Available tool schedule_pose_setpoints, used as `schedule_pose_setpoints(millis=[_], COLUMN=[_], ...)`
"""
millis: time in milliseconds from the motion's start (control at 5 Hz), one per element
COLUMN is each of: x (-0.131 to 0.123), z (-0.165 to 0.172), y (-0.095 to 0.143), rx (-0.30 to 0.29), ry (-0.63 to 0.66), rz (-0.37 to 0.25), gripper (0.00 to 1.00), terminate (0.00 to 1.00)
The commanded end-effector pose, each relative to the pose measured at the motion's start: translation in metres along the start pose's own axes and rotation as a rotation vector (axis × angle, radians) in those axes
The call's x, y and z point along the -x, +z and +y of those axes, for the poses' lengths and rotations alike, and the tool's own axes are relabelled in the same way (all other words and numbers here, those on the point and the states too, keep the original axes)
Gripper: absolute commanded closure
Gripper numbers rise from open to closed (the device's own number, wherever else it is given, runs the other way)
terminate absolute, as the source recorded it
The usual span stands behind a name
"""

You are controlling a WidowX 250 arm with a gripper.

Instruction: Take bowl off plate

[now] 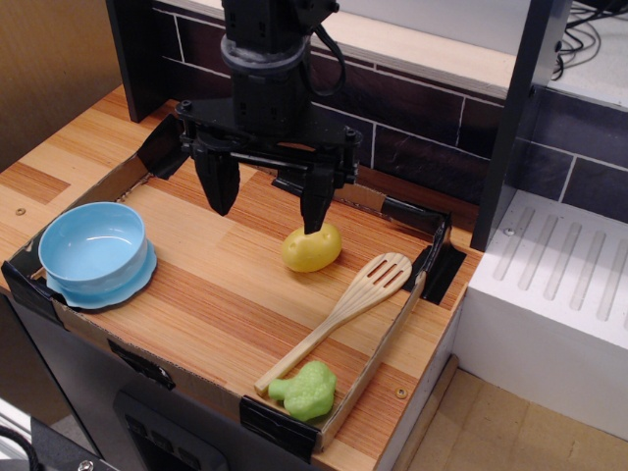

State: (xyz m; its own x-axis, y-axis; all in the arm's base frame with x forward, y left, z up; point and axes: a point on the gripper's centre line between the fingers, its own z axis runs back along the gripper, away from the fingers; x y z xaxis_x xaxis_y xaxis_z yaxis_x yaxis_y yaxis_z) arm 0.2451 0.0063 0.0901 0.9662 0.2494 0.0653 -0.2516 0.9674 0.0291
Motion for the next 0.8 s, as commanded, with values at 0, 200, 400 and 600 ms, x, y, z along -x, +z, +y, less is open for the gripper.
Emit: schedule_pose_setpoints(millis=[0,200,400,600], x=[0.0,0.004,0.006,0.006], z=[0.0,0.028,0.054,0.087], y=[0.0,0.006,0.006,0.001], rx=[0.0,0.01,0.004,-0.011], ry=[0.0,-0.019,-0.044,-0.071], rz=[0.0,-0.024,-0.048,-0.085], gripper=[0.0,0.0,0.0,0.0], terminate=[0.0,0.0,0.0,0.0])
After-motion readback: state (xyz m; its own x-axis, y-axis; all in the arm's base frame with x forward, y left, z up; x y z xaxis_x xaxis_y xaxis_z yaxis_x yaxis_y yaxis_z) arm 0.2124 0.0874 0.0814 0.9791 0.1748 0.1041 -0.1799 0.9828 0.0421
